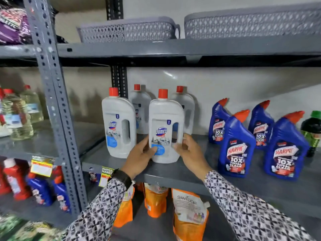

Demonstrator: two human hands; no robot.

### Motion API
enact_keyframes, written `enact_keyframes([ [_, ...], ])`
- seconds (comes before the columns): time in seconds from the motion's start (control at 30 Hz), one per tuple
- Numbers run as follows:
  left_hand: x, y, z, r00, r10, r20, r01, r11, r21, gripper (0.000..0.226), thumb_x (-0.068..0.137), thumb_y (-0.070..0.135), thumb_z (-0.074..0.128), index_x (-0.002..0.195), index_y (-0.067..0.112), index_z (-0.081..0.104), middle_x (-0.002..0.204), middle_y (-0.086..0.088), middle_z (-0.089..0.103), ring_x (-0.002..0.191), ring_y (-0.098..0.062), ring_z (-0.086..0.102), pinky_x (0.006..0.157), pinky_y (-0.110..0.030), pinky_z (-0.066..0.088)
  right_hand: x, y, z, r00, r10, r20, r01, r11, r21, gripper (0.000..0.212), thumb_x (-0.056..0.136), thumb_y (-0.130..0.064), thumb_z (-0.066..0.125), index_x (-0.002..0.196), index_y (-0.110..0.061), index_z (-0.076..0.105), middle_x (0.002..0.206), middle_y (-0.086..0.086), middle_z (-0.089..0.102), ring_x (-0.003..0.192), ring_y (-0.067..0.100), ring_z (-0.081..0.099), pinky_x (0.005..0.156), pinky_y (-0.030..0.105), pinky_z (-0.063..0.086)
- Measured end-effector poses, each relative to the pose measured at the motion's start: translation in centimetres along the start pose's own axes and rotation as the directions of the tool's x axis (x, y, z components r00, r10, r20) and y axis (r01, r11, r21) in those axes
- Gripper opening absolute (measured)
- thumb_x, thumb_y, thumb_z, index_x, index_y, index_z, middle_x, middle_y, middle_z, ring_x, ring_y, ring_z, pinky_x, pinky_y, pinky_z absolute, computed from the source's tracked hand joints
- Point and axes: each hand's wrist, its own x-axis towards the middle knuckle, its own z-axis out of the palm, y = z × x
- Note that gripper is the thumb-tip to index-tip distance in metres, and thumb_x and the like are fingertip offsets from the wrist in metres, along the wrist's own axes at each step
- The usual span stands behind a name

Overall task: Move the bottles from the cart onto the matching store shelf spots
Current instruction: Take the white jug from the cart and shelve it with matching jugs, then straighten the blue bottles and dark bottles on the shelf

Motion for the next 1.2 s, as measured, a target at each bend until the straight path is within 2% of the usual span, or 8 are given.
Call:
enact_keyframes([
  [0.1, -0.1, -0.8, -0.5, 0.998, -0.012, 0.064, 0.002, 0.988, 0.154, 0.043, 0.099, 0.023, 0.063, 0.141, 0.03, 0.056, 0.132, 0.013, 0.07, 0.12, -0.004, 0.065, 0.106, -0.03, 0.049, -0.6, 1.2, 0.3, 0.994, 0.066, 0.091, -0.07, 0.997, 0.036, 0.054, 0.082, -0.018, 0.08, 0.131, -0.026, 0.061, 0.124, -0.006, 0.077, 0.114, 0.012, 0.074, 0.102, 0.044, 0.058],
  [0.23, 0.5, -0.9, 0.0, 0.997, -0.002, 0.074, -0.015, 0.975, 0.224, 0.033, 0.096, 0.026, 0.065, 0.126, 0.039, 0.059, 0.116, 0.023, 0.07, 0.102, 0.018, 0.063, 0.1, -0.027, 0.051, -1.1, 1.1, 0.0, 0.998, 0.06, 0.005, -0.059, 0.995, -0.08, 0.043, 0.086, -0.013, 0.078, 0.123, -0.024, 0.059, 0.117, -0.004, 0.077, 0.107, 0.014, 0.074, 0.098, 0.05, 0.06],
  [0.4, 0.9, -0.8, 0.7, 0.989, 0.013, 0.147, -0.037, 0.987, 0.156, 0.04, 0.095, 0.027, 0.067, 0.135, 0.032, 0.06, 0.125, 0.016, 0.074, 0.114, 0.001, 0.069, 0.1, -0.025, 0.052, -2.3, 0.8, -1.4, 0.997, 0.05, -0.058, -0.059, 0.983, -0.175, 0.043, 0.09, -0.014, 0.074, 0.123, -0.032, 0.056, 0.12, -0.005, 0.074, 0.107, 0.01, 0.072, 0.098, 0.045, 0.06],
  [0.7, 0.5, -0.5, 1.5, 0.993, 0.016, 0.114, -0.028, 0.994, 0.105, 0.045, 0.094, 0.021, 0.07, 0.138, 0.025, 0.06, 0.125, 0.011, 0.075, 0.112, 0.001, 0.07, 0.101, -0.022, 0.053, -3.4, -0.2, -1.5, 0.992, 0.071, -0.108, -0.093, 0.973, -0.211, 0.043, 0.094, -0.012, 0.07, 0.133, -0.02, 0.055, 0.131, 0.001, 0.071, 0.118, 0.019, 0.068, 0.103, 0.045, 0.057],
  [0.87, -0.1, -0.3, 1.9, 0.995, 0.063, 0.083, -0.078, 0.981, 0.18, 0.043, 0.097, 0.022, 0.066, 0.139, 0.025, 0.059, 0.128, 0.009, 0.073, 0.114, -0.004, 0.069, 0.096, -0.018, 0.051, -3.8, -0.4, -1.0, 0.986, 0.087, -0.145, -0.119, 0.967, -0.227, 0.04, 0.094, -0.014, 0.069, 0.131, -0.02, 0.055, 0.129, 0.002, 0.072, 0.115, 0.019, 0.069, 0.101, 0.045, 0.057],
  [1.03, -0.6, -0.1, 1.7, 0.995, 0.083, 0.064, -0.096, 0.964, 0.247, 0.044, 0.096, 0.026, 0.066, 0.139, 0.03, 0.058, 0.127, 0.013, 0.074, 0.112, -0.002, 0.07, 0.103, -0.033, 0.055, -4.9, -1.2, -1.1, 0.987, 0.101, -0.122, -0.125, 0.969, -0.212, 0.048, 0.096, -0.014, 0.067, 0.141, -0.021, 0.052, 0.134, -0.001, 0.069, 0.12, 0.017, 0.067, 0.097, 0.031, 0.056],
  [1.1, -1.1, -0.1, 1.6, 0.999, 0.044, -0.001, -0.042, 0.979, 0.199, 0.053, 0.095, 0.026, 0.069, 0.145, 0.03, 0.053, 0.125, 0.013, 0.074, 0.11, -0.003, 0.071, 0.101, -0.031, 0.055, -6.5, -1.5, -1.7, 0.991, 0.095, -0.097, -0.114, 0.972, -0.208, 0.062, 0.097, -0.014, 0.067, 0.153, -0.025, 0.043, 0.136, -0.01, 0.063, 0.125, 0.011, 0.063, 0.105, 0.033, 0.053],
  [1.2, -3.3, 0.3, 2.3, 0.94, -0.02, -0.342, 0.045, 0.997, 0.064, 0.051, 0.095, 0.023, 0.067, 0.145, 0.027, 0.054, 0.119, 0.005, 0.075, 0.1, -0.003, 0.069, 0.09, -0.02, 0.05, -10.4, -1.1, -4.0, 0.983, 0.034, -0.182, -0.078, 0.968, -0.24, 0.062, 0.095, -0.018, 0.071, 0.151, -0.032, 0.047, 0.132, -0.018, 0.062, 0.121, 0.001, 0.063, 0.105, 0.031, 0.054],
])
